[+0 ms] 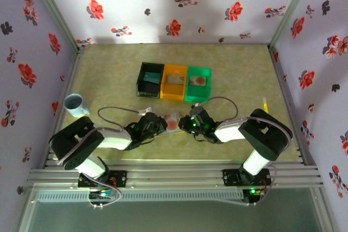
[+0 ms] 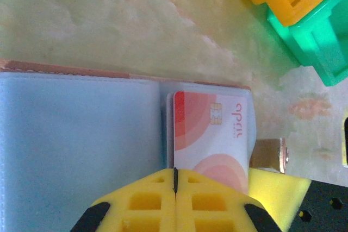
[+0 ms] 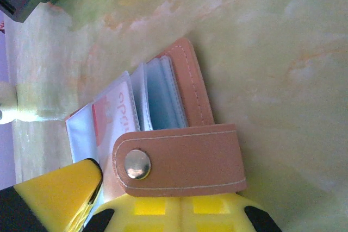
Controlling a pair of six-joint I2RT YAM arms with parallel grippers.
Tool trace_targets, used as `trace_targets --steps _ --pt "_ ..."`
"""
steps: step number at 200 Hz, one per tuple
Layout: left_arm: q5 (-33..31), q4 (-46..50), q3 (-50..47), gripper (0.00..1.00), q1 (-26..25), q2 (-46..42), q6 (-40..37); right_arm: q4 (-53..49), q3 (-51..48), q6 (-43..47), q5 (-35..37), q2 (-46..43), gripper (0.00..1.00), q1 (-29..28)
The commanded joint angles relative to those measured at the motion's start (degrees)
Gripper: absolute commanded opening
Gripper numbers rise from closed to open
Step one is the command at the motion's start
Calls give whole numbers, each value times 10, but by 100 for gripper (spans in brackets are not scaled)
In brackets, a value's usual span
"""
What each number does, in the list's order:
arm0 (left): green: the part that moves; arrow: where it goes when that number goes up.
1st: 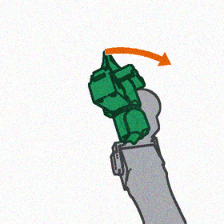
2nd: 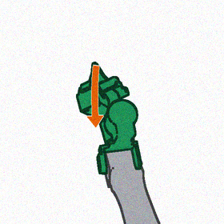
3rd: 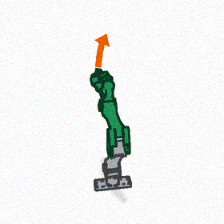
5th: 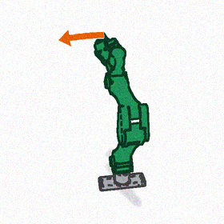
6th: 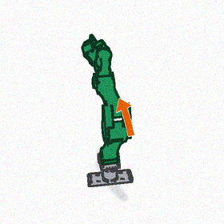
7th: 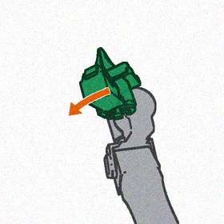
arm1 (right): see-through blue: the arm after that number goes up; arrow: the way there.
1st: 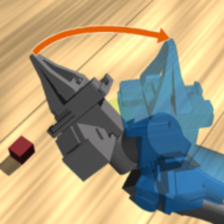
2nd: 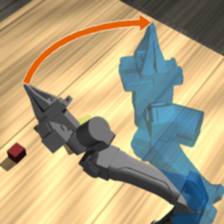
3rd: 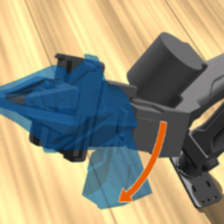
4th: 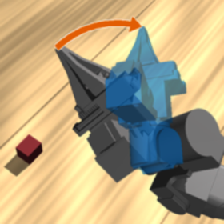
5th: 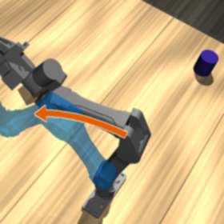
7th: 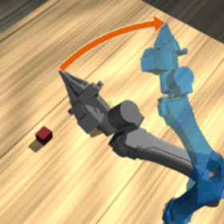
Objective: Take the credit cards out of the card holder
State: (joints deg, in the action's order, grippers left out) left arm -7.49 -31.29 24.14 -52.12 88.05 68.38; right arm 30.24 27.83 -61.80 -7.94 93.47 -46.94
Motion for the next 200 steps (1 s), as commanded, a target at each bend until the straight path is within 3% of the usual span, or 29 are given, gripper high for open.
trace_targets --steps 1,144,182,200 --pt "19 -46 -6 0 -7 -26 -11 -67 -20 -7 -24 40 0 -8" --pt "-4 -48 -47 0 -7 -74 -14 -69 -20 -7 -22 36 0 -7" --pt "-3 -6 -38 0 -6 -68 -10 -73 -18 -6 -23 35 0 -7" --pt "2 7 -31 9 -6 -59 -8 -72 -17 -6 -23 36 0 -6"
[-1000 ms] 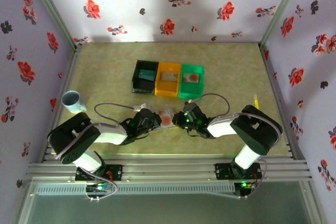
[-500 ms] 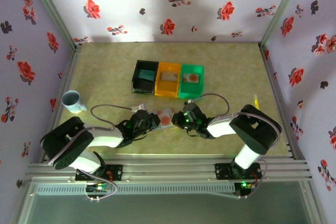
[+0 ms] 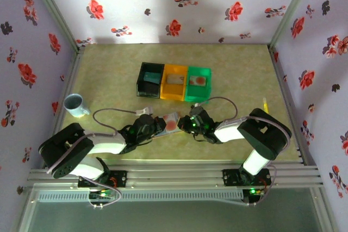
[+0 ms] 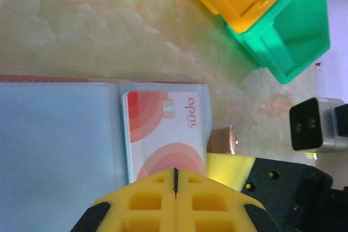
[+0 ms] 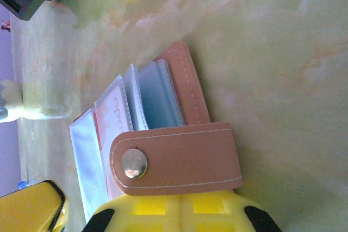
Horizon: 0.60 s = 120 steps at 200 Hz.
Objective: Take the credit cards out of the card holder
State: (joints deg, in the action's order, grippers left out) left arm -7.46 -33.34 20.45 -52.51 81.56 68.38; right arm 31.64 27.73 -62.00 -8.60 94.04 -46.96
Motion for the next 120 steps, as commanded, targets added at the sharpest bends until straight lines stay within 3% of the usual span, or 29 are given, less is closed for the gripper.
trace_targets --steps 1,41,120 --pt "2 28 6 10 -2 6 -8 -86 -16 -4 -17 30 0 -7" --pt "9 38 23 18 -3 31 0 -85 -15 -5 -19 32 0 -7" --pt "33 26 50 26 -2 82 11 -83 -20 -5 -19 30 0 -7"
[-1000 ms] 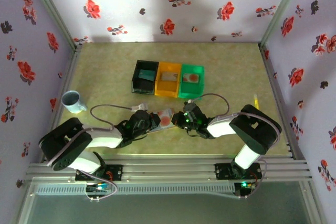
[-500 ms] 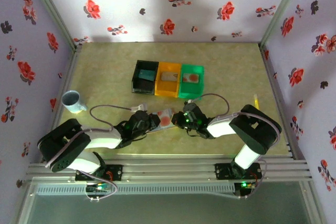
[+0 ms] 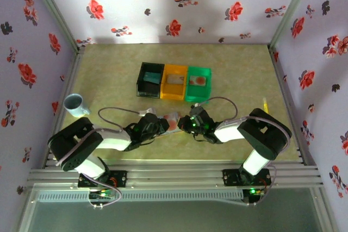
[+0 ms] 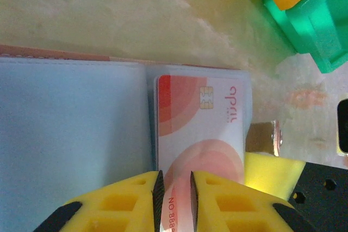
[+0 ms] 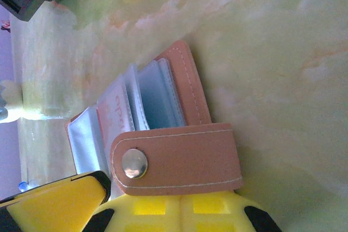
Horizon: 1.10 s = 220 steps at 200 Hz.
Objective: Take the credit cards out of the card holder
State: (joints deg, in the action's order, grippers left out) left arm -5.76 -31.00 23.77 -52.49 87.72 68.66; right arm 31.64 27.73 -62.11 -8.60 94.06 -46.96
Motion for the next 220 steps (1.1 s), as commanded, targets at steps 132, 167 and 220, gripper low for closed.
trace_targets --steps 132,167,220 --pt "4 151 64 32 -6 11 -22 -97 -10 1 -21 27 0 -7" --pt "-2 192 81 32 -7 12 -31 -110 -8 7 -18 17 0 -6" --pt "-15 192 72 35 -8 -15 -34 -115 -5 11 -17 15 0 -5"
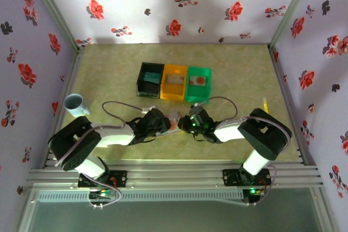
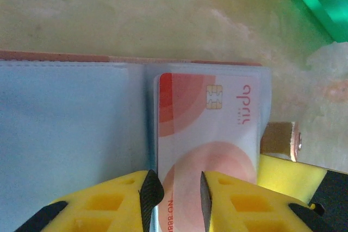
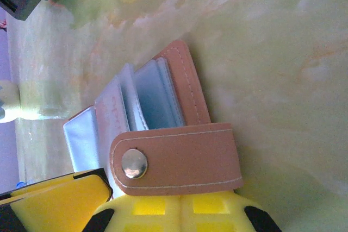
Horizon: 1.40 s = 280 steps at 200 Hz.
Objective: Take the credit cards out of the card holder
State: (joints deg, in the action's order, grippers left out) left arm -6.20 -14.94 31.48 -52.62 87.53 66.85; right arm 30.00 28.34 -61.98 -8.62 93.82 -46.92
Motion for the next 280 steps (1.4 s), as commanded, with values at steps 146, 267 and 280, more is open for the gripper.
trace_targets --steps 146,267,280 --pt "-19 42 -10 36 -9 -3 -27 -92 -15 5 -22 20 0 -6" --pt "-29 38 9 30 -9 16 -47 -86 -17 1 -23 20 0 -6" --pt "-34 45 7 30 -9 14 -51 -88 -18 3 -23 19 0 -7"
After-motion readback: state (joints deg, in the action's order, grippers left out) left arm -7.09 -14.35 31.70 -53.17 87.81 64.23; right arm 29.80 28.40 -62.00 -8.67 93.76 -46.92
